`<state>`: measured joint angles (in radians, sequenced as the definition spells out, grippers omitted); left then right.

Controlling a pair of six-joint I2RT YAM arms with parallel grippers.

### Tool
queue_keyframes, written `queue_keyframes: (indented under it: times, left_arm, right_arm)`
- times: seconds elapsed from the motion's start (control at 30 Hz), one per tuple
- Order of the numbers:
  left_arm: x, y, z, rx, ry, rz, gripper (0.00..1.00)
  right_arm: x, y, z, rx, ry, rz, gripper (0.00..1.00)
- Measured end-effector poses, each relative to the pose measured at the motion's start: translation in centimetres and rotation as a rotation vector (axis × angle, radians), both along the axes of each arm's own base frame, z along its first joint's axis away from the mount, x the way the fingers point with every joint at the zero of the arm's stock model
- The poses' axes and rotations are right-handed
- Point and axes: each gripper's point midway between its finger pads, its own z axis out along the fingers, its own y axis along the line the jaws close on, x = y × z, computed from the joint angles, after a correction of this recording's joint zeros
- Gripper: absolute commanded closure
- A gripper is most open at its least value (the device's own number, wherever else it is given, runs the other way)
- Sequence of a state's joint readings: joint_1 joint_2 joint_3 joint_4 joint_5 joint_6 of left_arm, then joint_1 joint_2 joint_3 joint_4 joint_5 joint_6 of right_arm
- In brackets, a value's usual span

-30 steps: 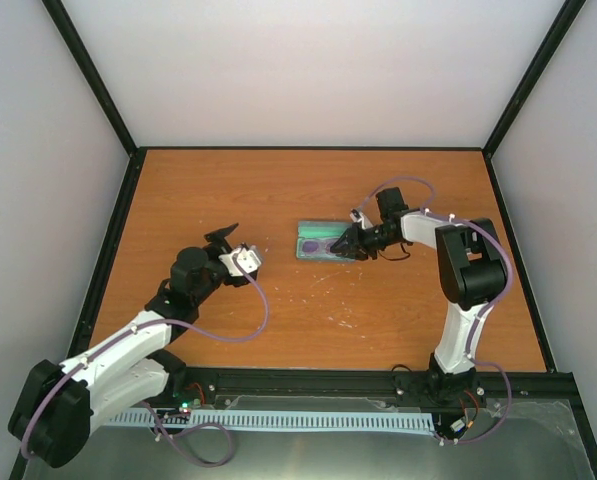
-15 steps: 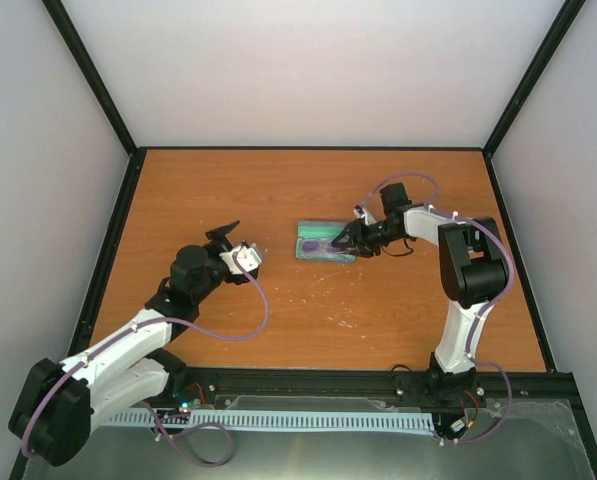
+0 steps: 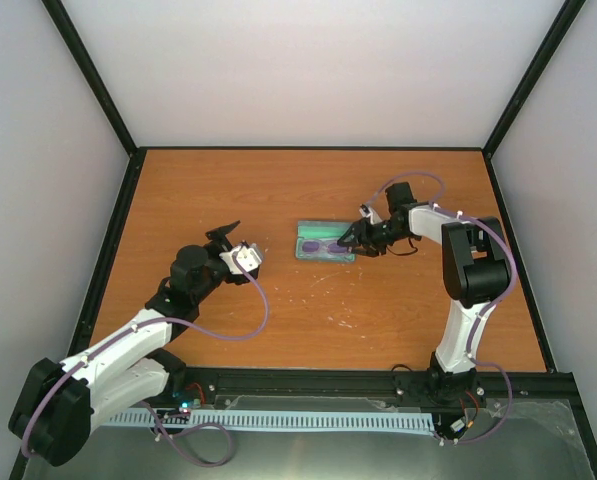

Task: Organize the sunglasses
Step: Place the glasses cleaning cloth in the sunglasses case, then adjust the sunglasses in the sunglasses case.

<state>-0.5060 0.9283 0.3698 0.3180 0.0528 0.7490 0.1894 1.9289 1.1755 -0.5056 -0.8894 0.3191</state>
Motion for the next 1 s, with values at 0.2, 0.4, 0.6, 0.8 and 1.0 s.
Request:
queue_keyframes:
  times: [0.2,0.4,0.6,0.8,1.0]
  left_arm:
    - [0.0,0.0,0.0,-0.004,0.003,0.001,0.00]
    - [0.0,-0.1,-0.4,-0.002,0.016,-0.001,0.00]
    - [0.1,-0.1,-0.7,0.000,0.025,0.000,0.00]
    - [0.2,-0.2,-0.4,-0.004,0.020,-0.001,0.00]
    - [0.2,-0.3,0.0,-0.008,0.015,-0.007,0.00]
  right_arm:
    - [0.4,0.0,-0.1,-0.004,-0.009,-0.010,0.54]
    - [0.6,-0.4,-0.9,-0.042,-0.009,-0.024,0.53]
    - [1.1,-1.3,-1.4,-0.079,-0.018,-0.045,0.51]
    - [1.5,-2.8,-1.1,-0.097,-0.024,-0.077,0.50]
    - [1.5,-4.1,0.8,-0.113,-0.067,-0.109,0.52]
